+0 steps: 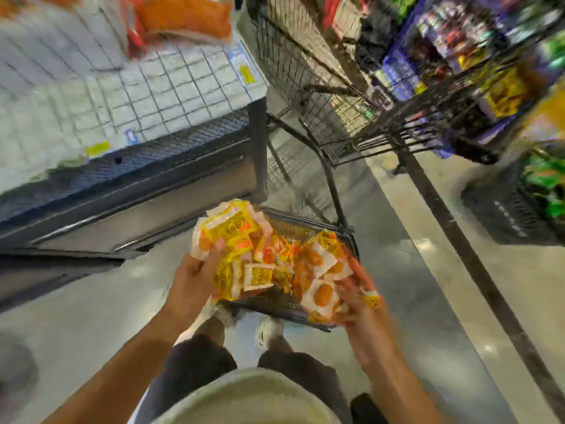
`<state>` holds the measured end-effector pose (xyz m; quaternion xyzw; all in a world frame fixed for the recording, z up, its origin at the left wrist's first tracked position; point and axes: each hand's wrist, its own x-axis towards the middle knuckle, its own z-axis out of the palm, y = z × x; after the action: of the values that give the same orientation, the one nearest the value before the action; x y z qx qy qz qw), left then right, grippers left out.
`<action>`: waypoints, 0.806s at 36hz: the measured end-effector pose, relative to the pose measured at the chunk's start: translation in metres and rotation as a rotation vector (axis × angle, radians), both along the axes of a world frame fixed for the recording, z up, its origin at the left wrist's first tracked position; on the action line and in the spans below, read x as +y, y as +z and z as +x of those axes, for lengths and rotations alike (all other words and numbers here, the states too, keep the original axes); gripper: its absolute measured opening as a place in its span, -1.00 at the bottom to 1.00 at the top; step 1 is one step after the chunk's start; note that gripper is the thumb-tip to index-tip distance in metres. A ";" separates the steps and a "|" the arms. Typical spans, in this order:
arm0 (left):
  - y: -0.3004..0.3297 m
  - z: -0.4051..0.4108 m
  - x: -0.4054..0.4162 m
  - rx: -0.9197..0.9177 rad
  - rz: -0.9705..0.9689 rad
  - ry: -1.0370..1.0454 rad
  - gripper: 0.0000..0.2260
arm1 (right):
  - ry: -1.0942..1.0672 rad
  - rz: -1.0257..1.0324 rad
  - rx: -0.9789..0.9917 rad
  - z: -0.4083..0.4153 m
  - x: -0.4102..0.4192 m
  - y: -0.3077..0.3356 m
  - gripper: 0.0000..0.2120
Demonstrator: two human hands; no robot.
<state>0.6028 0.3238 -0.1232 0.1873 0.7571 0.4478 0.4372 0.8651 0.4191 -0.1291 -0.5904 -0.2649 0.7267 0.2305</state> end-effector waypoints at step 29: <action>0.107 -0.179 -0.411 -0.032 0.170 0.799 -0.77 | 0.610 -0.107 0.247 -0.304 -0.253 0.135 -0.46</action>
<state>0.4242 -0.0868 -0.0167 -0.0932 0.7237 0.6462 0.2236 0.5611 0.1659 0.0057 -0.4025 -0.3612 0.8411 0.0014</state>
